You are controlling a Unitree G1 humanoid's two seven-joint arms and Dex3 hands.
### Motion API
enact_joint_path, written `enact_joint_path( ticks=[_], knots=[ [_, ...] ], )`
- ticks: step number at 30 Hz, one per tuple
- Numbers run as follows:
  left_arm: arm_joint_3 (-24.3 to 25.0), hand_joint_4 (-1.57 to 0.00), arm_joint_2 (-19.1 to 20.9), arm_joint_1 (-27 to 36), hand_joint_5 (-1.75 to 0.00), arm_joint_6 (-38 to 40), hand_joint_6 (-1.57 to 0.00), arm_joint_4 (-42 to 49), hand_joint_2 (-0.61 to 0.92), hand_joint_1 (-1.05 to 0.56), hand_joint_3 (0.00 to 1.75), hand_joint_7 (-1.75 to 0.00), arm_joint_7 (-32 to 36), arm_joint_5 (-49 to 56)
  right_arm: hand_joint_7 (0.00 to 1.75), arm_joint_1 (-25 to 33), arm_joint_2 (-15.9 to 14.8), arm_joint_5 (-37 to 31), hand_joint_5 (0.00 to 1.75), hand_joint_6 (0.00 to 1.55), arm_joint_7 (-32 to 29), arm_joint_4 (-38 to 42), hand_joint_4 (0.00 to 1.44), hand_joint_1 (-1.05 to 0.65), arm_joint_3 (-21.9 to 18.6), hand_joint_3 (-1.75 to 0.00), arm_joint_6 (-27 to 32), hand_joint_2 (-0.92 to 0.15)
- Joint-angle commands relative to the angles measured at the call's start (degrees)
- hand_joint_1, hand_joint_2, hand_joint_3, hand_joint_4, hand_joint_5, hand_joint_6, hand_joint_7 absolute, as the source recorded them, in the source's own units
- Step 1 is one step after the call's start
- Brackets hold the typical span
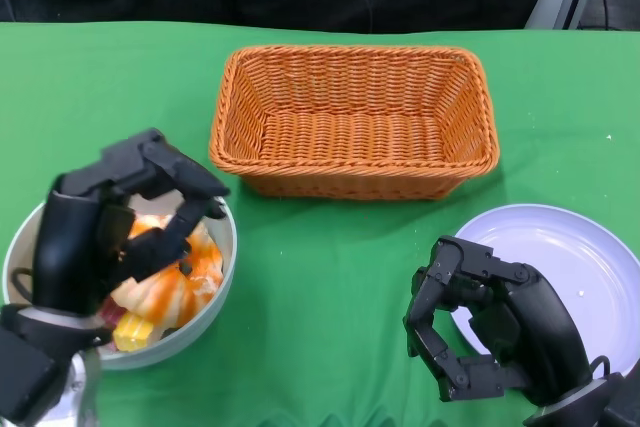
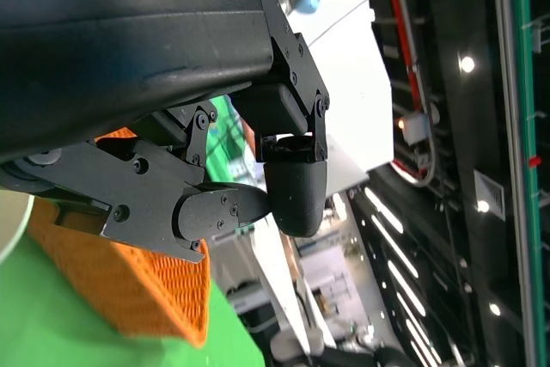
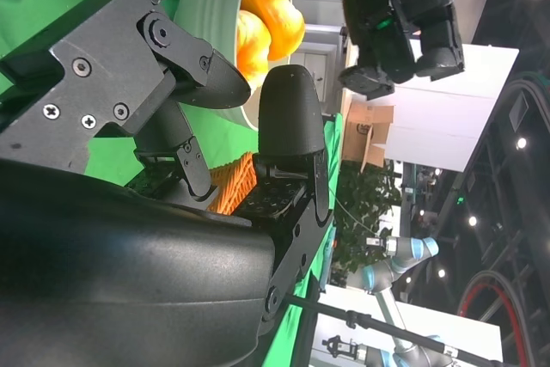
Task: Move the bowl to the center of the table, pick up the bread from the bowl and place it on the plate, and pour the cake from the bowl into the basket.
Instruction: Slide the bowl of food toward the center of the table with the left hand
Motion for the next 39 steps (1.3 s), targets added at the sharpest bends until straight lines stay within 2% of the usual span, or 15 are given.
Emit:
enact_joint_path(
  ticks=[1, 5, 10, 16, 21, 25, 28, 30, 31, 35, 39],
  knots=[
    [2.09, -0.74, 2.13, -1.44, -1.35, -1.81, -0.86, 1.58, 0.82, -0.12, 0.53, -0.84, 2.48, 0.79, 1.45, -0.09, -0.54, 0.14, 1.7, 0.67, -0.16, -0.37, 0.75, -0.09, -0.3, -1.19, -0.26, -0.44],
    [4.11, -0.78, 3.28, -3.37, -1.15, -4.18, -0.98, 4.43, 0.9, -0.09, 0.37, -0.54, 4.71, 0.51, 1.44, 0.03, -0.61, -0.06, 1.7, 0.67, -0.41, -0.59, 0.75, -0.09, -0.26, -1.17, 0.06, -0.45],
    [7.0, -0.82, 5.38, -5.55, -0.94, -5.48, -1.02, 7.88, 0.92, -0.15, 0.26, -0.34, 8.29, 1.77, 1.44, -0.21, -0.71, 0.1, 1.69, 0.67, -0.17, -0.2, 0.75, -0.08, -0.26, -1.17, -0.25, -0.45],
    [9.77, -0.77, 7.57, -7.07, -0.84, -6.13, -0.99, 10.28, 0.92, -0.23, 0.19, -0.19, 12.01, 2.6, 1.44, -0.14, -0.67, 0.38, 1.69, 0.67, 0.0, -0.35, 0.76, -0.07, -0.18, -1.18, -0.05, -0.45],
    [12.08, -0.75, 10.15, -9.04, -0.78, -7.92, -0.97, 15.76, 0.92, -0.21, 0.18, -0.13, 15.06, 3.5, 1.44, -0.14, -0.67, 0.16, 1.68, 0.67, -0.15, -0.2, 0.76, -0.07, -0.23, -1.18, -0.27, -0.45],
    [13.24, -0.84, 12.62, -10.96, -0.44, -9.2, -0.98, 22.06, 0.92, -0.25, 0.15, -0.03, 18.66, 6.22, 1.44, -0.21, -0.77, -0.18, 1.68, 0.68, -0.31, 0.0, 0.77, -0.06, -0.31, -1.19, -0.37, -0.44],
    [13.33, -0.85, 14.25, -11.82, -0.18, -8.03, -0.9, 25.58, 0.92, -0.31, 0.14, 0.0, 22.81, 9.37, 1.44, -0.08, -0.7, -0.19, 1.68, 0.68, -0.43, -0.23, 0.77, -0.08, -0.23, -1.18, -0.05, -0.44],
    [13.09, -0.81, 15.01, -12.25, -0.12, -6.71, -0.86, 27.27, 0.92, -0.33, 0.13, 0.0, 24.62, 10.49, 1.44, -0.15, -0.66, -0.18, 1.68, 0.68, -0.38, -0.11, 0.76, -0.09, -0.19, -1.17, -0.22, -0.44],
    [12.87, -0.75, 15.39, -12.52, -0.07, -6.17, -0.78, 28.46, 0.92, -0.32, 0.13, 0.0, 25.15, 10.78, 1.44, -0.18, -0.63, -0.15, 1.69, 0.68, -0.35, -0.03, 0.76, -0.09, -0.18, -1.17, -0.31, -0.45],
    [11.51, -0.65, 17.04, -13.83, -0.01, -2.25, -0.62, 33.57, 0.92, -0.32, 0.15, 0.0, 26.74, 12.18, 1.44, -0.32, -0.56, 0.33, 1.69, 0.68, 0.01, 0.34, 0.76, -0.1, -0.23, -1.16, -0.59, -0.45],
    [10.44, -0.61, 16.99, -15.04, 0.0, 3.65, -0.56, 36.5, 0.92, -0.3, 0.16, 0.0, 26.01, 11.01, 1.43, -0.09, -0.64, 0.11, 1.69, 0.68, -0.14, -0.03, 0.76, -0.1, -0.19, -1.15, -0.3, -0.46]
  ],
)
